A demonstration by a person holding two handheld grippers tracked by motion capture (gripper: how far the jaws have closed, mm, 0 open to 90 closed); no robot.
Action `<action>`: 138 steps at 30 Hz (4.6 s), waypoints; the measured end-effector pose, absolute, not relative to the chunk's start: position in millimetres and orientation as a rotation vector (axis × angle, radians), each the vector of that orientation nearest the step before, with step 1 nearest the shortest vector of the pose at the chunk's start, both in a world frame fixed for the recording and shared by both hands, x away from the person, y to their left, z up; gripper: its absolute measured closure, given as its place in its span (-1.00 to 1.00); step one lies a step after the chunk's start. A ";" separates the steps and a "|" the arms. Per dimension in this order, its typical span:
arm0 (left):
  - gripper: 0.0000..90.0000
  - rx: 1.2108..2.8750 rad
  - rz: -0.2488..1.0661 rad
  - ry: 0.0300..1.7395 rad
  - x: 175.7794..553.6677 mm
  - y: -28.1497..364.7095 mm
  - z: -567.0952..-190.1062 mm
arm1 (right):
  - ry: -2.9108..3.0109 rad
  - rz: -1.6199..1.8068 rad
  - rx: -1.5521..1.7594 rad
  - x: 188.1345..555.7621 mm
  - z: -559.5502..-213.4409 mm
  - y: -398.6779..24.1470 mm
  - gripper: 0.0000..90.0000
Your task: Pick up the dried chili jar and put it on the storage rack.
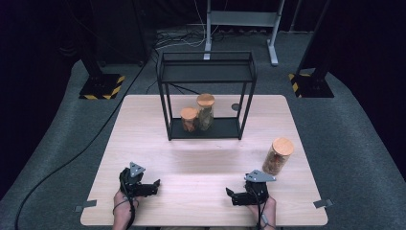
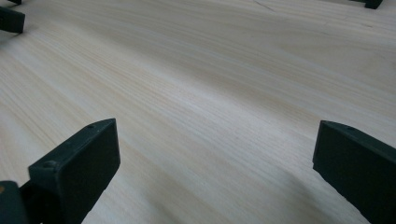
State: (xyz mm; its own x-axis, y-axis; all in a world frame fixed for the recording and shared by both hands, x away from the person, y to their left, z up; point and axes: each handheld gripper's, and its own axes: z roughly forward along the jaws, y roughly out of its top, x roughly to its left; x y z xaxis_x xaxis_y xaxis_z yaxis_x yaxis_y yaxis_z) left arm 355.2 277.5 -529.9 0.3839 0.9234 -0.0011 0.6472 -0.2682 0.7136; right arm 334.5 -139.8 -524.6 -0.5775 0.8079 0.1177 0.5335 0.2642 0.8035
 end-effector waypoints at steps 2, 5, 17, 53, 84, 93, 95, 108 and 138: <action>-0.96 2.014 0.562 1.344 355.2 277.5 -529.9 | 2.230 1.217 1.228 331.8 -524.7 -145.3 -1.00; -0.96 2.014 0.561 1.343 355.2 277.5 -529.9 | 2.227 1.193 1.242 328.1 -524.9 -155.7 -1.00; -0.96 2.014 0.564 1.343 355.0 277.2 -529.9 | 2.065 1.134 1.381 313.2 -518.2 -211.8 -1.00; -0.96 2.016 0.560 1.336 355.1 277.1 -530.0 | 1.845 1.244 1.303 383.3 -461.0 -251.6 -1.00; -0.96 2.019 0.560 1.331 354.9 277.0 -530.0 | 1.794 1.267 1.275 376.0 -465.0 -247.3 -0.48; -0.96 2.019 0.560 1.331 355.0 277.0 -530.0 | 1.801 1.302 1.260 367.8 -460.9 -241.6 -0.47; -0.96 2.020 0.562 1.331 354.8 276.9 -529.9 | 1.805 1.313 1.259 366.8 -459.7 -240.8 -0.47; -0.96 2.020 0.563 1.330 354.7 276.8 -529.9 | 1.834 1.341 1.227 364.0 -454.5 -227.4 -0.47; -0.95 2.019 0.561 1.330 354.8 276.9 -530.0 | 1.873 1.348 1.183 374.9 -447.1 -187.0 -0.47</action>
